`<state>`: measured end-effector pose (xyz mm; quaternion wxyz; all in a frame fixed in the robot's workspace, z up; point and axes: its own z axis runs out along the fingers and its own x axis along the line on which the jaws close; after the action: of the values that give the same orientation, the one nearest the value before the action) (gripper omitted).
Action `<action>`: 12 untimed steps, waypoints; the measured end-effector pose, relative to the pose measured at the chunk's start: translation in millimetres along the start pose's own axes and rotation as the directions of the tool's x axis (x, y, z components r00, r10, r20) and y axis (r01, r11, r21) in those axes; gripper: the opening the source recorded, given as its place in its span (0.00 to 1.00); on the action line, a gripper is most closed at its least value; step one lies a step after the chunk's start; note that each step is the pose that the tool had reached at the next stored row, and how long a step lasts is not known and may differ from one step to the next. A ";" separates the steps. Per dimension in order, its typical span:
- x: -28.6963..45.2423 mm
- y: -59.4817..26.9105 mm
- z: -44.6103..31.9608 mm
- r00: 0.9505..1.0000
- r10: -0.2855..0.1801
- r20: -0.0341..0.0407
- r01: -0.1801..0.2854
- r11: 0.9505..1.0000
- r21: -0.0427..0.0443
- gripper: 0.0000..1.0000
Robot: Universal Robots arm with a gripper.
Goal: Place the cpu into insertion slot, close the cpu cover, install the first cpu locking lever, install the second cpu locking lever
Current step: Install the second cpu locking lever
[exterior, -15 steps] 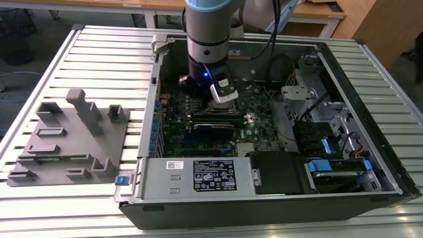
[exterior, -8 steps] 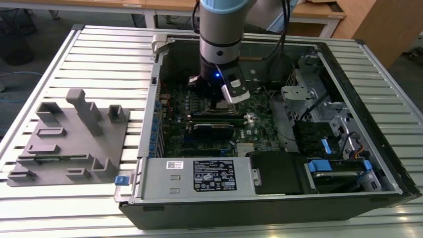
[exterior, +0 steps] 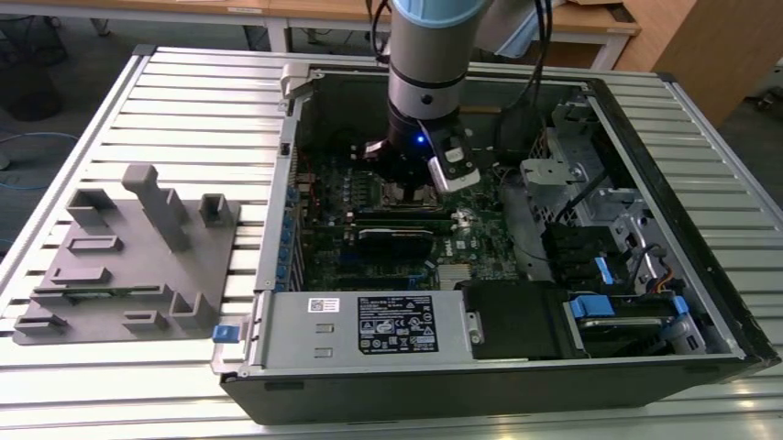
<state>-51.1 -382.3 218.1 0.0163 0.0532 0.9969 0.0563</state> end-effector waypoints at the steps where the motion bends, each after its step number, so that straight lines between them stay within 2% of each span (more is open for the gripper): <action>1: 0.1 1.4 0.3 1.000 0.000 0.000 0.000 1.000 0.000 0.11; 7: 1.6 14.6 2.7 1.000 0.000 0.000 0.000 1.000 0.000 0.11; 12: 2.4 21.4 4.2 1.000 -0.001 0.000 0.001 1.000 0.000 0.11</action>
<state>-51.1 -360.5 216.3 0.0163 0.0525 0.9969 0.0563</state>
